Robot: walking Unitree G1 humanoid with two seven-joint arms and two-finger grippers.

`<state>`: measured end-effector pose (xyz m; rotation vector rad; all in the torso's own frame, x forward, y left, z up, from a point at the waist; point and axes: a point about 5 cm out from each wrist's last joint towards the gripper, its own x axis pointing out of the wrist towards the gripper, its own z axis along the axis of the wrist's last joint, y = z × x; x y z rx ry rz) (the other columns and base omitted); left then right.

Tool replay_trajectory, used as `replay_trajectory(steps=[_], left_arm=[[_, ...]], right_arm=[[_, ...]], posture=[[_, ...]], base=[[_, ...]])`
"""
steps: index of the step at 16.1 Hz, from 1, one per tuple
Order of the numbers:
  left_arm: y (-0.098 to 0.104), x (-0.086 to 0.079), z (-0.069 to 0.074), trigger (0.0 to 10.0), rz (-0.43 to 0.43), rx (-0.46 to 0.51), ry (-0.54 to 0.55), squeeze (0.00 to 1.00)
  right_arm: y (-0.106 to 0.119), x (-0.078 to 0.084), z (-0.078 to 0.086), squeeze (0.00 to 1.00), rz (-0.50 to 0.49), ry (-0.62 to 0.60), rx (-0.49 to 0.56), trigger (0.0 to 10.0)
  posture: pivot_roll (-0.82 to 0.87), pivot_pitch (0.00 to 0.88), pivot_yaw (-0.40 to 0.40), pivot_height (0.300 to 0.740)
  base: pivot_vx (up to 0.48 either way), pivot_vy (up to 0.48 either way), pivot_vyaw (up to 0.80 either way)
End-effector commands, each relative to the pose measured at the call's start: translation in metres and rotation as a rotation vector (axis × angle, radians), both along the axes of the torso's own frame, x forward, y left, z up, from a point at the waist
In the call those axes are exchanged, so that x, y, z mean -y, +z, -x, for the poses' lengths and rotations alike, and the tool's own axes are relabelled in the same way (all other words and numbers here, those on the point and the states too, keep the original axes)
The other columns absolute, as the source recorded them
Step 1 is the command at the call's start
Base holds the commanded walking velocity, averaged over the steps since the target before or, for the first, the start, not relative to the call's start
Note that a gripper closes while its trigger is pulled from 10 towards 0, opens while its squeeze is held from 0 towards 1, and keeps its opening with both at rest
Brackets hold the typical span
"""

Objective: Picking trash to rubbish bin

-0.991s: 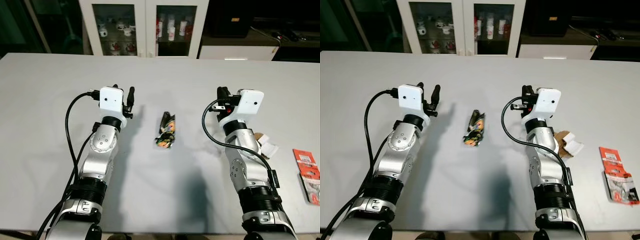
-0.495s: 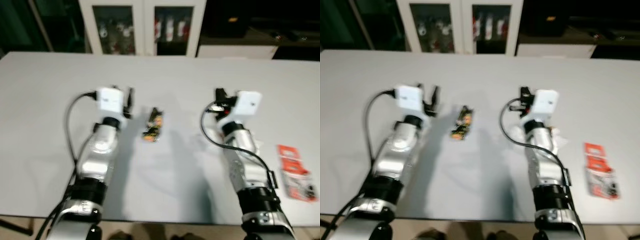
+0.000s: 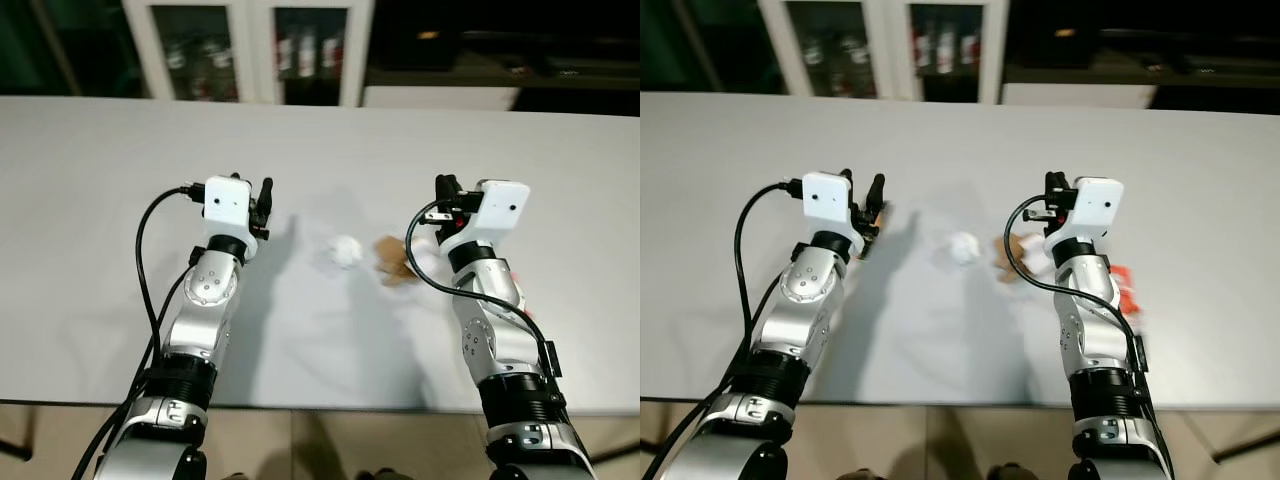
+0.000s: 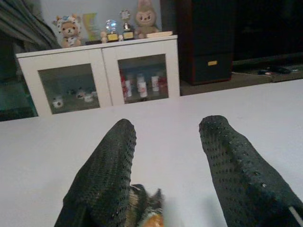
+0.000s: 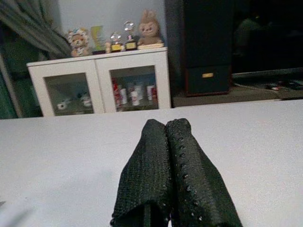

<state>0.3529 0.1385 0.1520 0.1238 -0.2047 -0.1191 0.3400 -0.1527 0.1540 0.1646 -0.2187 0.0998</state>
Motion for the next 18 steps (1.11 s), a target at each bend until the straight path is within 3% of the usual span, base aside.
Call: replay_trajectory(steps=[1,3,5,12,16,17,18], left_arm=[[-0.002,-0.006,-0.001,10.0,0.007,-0.015,0.016,0.0],[-0.009,-0.012,-0.005,10.0,-0.013,-0.06,0.06,0.0],[-0.011,-0.017,-0.01,10.0,-0.066,-0.08,0.079,1.0],[-0.008,-0.016,-0.024,10.0,-0.083,-0.122,0.073,1.0],[0.001,-0.016,-0.038,10.0,-0.025,-0.173,0.072,1.0],[0.004,-0.015,-0.04,10.0,-0.045,-0.168,0.072,0.0],[0.01,-0.016,-0.044,10.0,-0.064,-0.171,0.085,0.0]], right_arm=[[0.002,-0.005,0.0,0.0,-0.001,0.018,0.006,10.0],[0.002,-0.005,0.0,0.0,0.0,0.02,0.003,10.0],[0.001,-0.005,0.0,0.0,0.0,0.019,0.001,10.0],[0.001,-0.002,0.001,0.0,0.005,0.015,-0.002,10.0],[0.001,-0.001,0.003,0.0,0.006,0.014,-0.002,10.0],[0.001,-0.001,0.004,0.0,0.007,0.013,-0.004,10.0],[0.0,0.0,0.006,0.0,0.01,0.011,-0.008,10.0]], posture=[[-0.04,0.063,-0.012,0.74],[-0.05,0.071,-0.017,0.74],[-0.05,0.077,-0.017,0.74],[-0.06,0.089,-0.024,0.74],[-0.07,0.099,-0.026,0.74],[-0.07,0.105,-0.027,0.74],[-0.08,0.111,-0.028,0.74]], base=[[0.0,0.0,0.0],[0.0,0.0,0.0],[0.0,0.0,0.0],[0.0,0.0,0.0],[0.0,0.0,0.0],[0.0,0.0,0.0],[0.0,0.0,0.0]])
